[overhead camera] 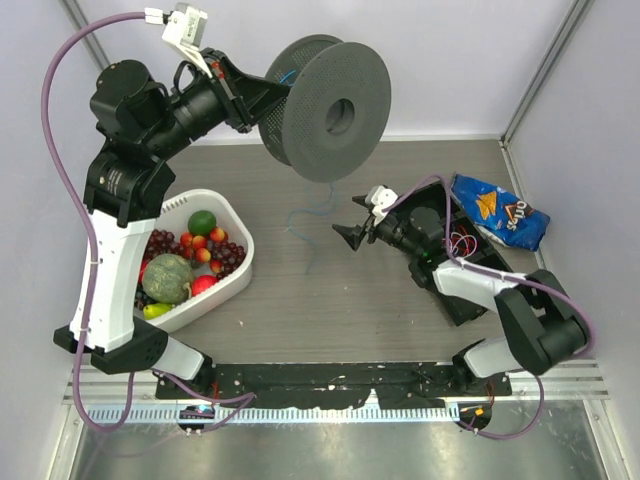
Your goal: Wrap the cables
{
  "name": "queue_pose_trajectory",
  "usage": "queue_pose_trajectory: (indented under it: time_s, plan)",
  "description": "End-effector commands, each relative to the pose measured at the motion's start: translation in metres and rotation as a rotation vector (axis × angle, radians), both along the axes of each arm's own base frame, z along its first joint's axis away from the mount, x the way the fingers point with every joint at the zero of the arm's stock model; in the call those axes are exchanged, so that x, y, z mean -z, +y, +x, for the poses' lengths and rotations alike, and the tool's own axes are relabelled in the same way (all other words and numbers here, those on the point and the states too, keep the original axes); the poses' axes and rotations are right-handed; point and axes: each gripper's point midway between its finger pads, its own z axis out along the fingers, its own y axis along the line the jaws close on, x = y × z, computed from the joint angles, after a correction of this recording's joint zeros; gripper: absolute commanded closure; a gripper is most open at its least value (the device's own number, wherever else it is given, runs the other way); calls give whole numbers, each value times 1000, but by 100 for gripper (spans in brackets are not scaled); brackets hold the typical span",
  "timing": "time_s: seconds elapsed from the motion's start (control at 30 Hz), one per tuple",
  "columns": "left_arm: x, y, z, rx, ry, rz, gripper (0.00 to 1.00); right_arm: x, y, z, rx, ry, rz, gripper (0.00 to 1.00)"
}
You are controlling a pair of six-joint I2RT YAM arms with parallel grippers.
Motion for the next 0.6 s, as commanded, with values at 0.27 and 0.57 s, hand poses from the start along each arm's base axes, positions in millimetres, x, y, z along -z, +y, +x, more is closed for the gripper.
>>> queue_pose_trajectory:
  time_s: [0.27,0.57]
  plan:
    - [-73,12,-47,68,-190,-162,100,-36,14,55,84,-279,111,20]
    - [-73,12,-45,66,-175,-181,100,-41,24,52,27,-316,160,55]
